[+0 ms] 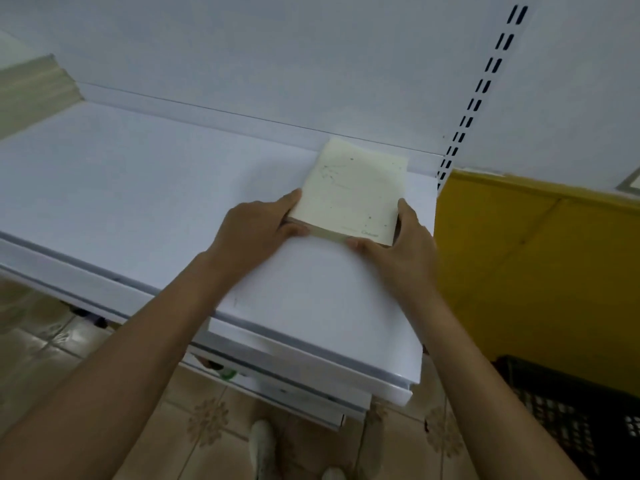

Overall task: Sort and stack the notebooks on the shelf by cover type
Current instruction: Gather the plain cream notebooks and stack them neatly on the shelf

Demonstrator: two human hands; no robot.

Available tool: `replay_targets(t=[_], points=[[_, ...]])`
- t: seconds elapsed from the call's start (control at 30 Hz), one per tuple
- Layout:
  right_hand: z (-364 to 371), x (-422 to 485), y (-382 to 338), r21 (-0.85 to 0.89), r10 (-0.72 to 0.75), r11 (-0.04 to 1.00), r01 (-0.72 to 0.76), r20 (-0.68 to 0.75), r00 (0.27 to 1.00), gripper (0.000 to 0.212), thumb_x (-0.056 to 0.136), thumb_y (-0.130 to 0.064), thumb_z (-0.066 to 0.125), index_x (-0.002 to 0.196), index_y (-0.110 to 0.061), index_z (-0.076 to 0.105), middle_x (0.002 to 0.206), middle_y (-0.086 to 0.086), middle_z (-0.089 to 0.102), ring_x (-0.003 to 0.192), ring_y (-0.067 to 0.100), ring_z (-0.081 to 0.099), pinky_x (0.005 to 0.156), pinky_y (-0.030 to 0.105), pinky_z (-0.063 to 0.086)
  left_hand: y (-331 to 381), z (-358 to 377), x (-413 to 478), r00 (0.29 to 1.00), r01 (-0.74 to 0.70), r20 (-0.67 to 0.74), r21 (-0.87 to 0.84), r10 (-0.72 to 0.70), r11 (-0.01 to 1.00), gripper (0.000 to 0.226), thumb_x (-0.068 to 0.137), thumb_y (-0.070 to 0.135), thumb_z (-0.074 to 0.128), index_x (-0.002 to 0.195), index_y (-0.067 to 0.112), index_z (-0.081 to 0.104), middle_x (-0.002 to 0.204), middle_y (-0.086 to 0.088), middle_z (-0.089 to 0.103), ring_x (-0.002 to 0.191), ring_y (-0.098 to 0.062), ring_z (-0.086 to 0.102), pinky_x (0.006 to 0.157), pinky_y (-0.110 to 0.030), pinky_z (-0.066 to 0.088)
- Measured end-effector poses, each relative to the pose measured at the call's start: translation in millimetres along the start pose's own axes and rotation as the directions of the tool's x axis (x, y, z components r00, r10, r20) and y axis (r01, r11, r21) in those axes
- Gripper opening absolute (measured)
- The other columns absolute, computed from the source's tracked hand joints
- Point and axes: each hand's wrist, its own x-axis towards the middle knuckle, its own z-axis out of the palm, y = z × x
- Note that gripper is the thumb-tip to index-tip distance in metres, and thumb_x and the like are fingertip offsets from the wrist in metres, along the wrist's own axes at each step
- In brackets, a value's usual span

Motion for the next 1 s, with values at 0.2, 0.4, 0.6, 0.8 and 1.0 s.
replay_targets(t=[0.2,0.4,0.6,0.8,1.0], points=[[-0.1,-2.1,1.5,-0.112,-0.025,0.993,0.025,0.006,1.000,0.093,0.076,-0.052,0.071,0.147,-0.011,0.027,0.143,0.002,0.043,0.131,0.022,0.036,0.115,0.043,0.021,5.1,-0.2,-3.9,0.994,0.077,0.080,-0.042,-0.074,0.996,0.067,0.093,0.043,0.051,0.150,0.030,0.017,0.090,-0.012,0.067,0.075,-0.031,0.058,0.067,-0.031,0.039],[2.0,1.6,2.7,-0.181,-0.040,0.982,0.047,0.039,0.998,0.087,0.078,-0.054,0.068,0.143,-0.011,0.029,0.141,0.002,0.044,0.130,0.022,0.038,0.112,0.048,0.023,0.9,7.0,-4.6,0.953,0.229,0.256,-0.248,-0.165,0.941,0.063,0.096,0.044,0.043,0.150,0.031,0.013,0.131,0.001,0.055,0.118,-0.022,0.049,0.084,-0.024,0.030],[7.1,1.8,0.4,-0.278,0.012,0.960,0.003,0.051,0.999,0.102,0.068,-0.069,0.066,0.147,-0.019,0.027,0.147,0.004,0.036,0.137,0.023,0.027,0.114,0.042,0.013,5.1,9.4,-9.5,0.986,0.156,0.087,-0.196,-0.141,0.968,0.057,0.097,0.040,0.045,0.148,0.025,0.027,0.129,-0.001,0.057,0.115,-0.024,0.052,0.086,-0.031,0.040],[1.8,-15.0,-24.4,-0.311,0.120,0.945,-0.099,0.050,0.991,0.101,0.072,-0.071,0.061,0.150,-0.023,0.020,0.156,0.013,0.018,0.143,0.029,0.015,0.115,0.042,0.015,7.1,0.7,-16.1,0.988,0.145,0.104,-0.374,-0.114,0.916,0.057,0.095,0.040,0.050,0.145,0.021,0.033,0.139,-0.002,0.051,0.123,-0.024,0.050,0.093,-0.031,0.040],[48.9,-86.1,-108.0,-0.266,-0.084,0.962,0.056,-0.096,0.992,0.076,0.088,-0.058,0.051,0.148,-0.019,0.027,0.156,0.007,0.026,0.144,0.023,0.018,0.116,0.041,0.016,-61.2,-60.1,-88.4,0.998,-0.003,-0.064,-0.363,-0.022,0.932,0.063,0.093,0.039,0.054,0.148,0.022,0.027,0.155,0.005,0.022,0.140,-0.011,0.026,0.112,-0.031,0.023]])
